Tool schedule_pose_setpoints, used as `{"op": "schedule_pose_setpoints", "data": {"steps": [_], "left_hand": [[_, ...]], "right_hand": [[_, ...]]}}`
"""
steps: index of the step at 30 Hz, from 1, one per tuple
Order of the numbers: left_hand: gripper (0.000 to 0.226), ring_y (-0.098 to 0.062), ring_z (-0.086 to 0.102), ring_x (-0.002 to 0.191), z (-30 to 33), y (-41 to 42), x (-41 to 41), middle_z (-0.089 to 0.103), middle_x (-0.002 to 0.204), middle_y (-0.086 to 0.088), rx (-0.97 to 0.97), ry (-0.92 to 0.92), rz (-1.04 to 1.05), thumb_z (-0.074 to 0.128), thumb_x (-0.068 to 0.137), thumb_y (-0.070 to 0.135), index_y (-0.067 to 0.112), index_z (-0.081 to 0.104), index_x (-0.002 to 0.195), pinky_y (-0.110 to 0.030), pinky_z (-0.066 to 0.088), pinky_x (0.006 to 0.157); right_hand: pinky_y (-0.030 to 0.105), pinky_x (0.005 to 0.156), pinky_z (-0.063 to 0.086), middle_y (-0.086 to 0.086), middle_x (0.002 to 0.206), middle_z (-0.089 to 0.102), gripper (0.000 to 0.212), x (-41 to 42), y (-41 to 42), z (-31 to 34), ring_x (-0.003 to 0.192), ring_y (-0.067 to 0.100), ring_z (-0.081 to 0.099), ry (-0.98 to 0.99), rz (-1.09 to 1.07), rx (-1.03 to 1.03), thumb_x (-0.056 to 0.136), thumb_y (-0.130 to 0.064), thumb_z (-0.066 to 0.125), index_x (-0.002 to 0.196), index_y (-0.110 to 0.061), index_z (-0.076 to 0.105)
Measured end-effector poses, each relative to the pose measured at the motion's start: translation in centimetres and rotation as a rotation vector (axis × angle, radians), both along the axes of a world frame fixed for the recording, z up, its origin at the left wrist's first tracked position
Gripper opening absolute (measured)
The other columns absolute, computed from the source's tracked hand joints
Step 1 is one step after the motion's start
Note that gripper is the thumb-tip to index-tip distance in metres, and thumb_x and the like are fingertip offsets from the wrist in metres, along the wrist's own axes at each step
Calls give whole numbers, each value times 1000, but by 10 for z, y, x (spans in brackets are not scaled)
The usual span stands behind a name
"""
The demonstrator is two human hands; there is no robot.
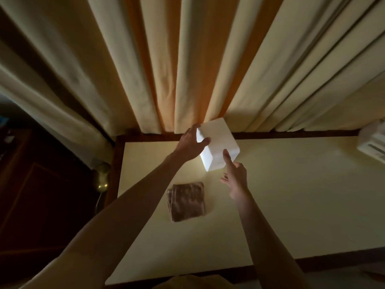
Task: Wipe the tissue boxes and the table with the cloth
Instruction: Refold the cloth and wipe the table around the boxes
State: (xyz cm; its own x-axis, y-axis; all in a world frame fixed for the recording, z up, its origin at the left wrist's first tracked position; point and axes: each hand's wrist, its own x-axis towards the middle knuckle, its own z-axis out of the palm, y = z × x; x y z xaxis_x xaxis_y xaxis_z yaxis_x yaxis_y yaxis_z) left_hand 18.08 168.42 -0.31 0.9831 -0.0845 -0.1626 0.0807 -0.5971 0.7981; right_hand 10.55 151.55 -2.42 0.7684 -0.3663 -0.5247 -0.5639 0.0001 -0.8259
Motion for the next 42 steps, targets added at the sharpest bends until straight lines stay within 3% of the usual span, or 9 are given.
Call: {"op": "schedule_pose_setpoints", "data": {"steps": [6,12,15,19,22,26,31,36,42], "left_hand": [[54,-32,45,137,6,-15,34,46,152,-11,65,79,-51,45,106,41,15,37,153,-40,37,108],[31,-22,61,107,-4,1,-1,65,126,-9,1,13,71,49,104,24,10,62,128,-25,45,84],[29,-16,61,91,-11,14,-28,69,113,-3,-59,-7,155,54,101,19,13,64,128,-16,44,65],[37,-20,68,99,-24,29,-56,72,112,-3,-217,39,223,45,95,-1,13,67,122,-34,56,82],[33,-22,65,106,-32,42,-76,70,114,-6,-181,85,257,50,97,-3,9,65,123,-22,52,78],[40,-26,59,113,-65,55,-99,62,128,-11,99,253,209,64,96,23,11,57,134,-35,51,93],[55,-29,45,129,-97,38,-125,52,137,-7,430,234,70,70,90,39,18,51,138,-41,38,107],[36,-26,45,124,-100,36,-122,52,125,-4,547,212,3,70,89,38,18,59,117,-37,36,102],[22,-26,46,118,-104,32,-130,50,122,-5,515,190,-79,62,95,27,16,56,112,-36,37,96]], "right_hand": [[47,87,61,10,103,69,67,22,-6,-1,88,22,67,-12,-48,8,82,-58,75,119,-4,61],[49,92,59,-3,90,71,12,20,-33,10,83,13,67,-147,82,-31,98,-27,65,94,-16,70],[57,92,58,1,89,72,17,27,-33,17,95,29,72,-171,172,-76,97,-28,65,80,-24,68],[66,86,55,24,94,72,33,40,-32,-1,99,47,67,-229,186,-77,92,-31,67,88,1,69],[47,77,61,18,89,73,35,40,-34,-15,85,29,73,-209,107,-43,98,-34,61,87,-2,69],[36,70,47,10,81,61,22,5,-26,-62,71,18,58,-78,-79,-118,92,-22,50,83,-7,63],[35,88,50,6,109,64,30,-47,18,-101,101,27,61,-110,561,-418,93,-29,59,115,-10,66],[41,102,48,11,134,45,49,-44,35,-87,124,29,44,-103,912,-649,97,-30,62,144,-19,51],[40,92,47,9,125,41,25,-21,35,-82,118,29,41,-69,1095,-774,88,-20,68,107,-14,54]]}}
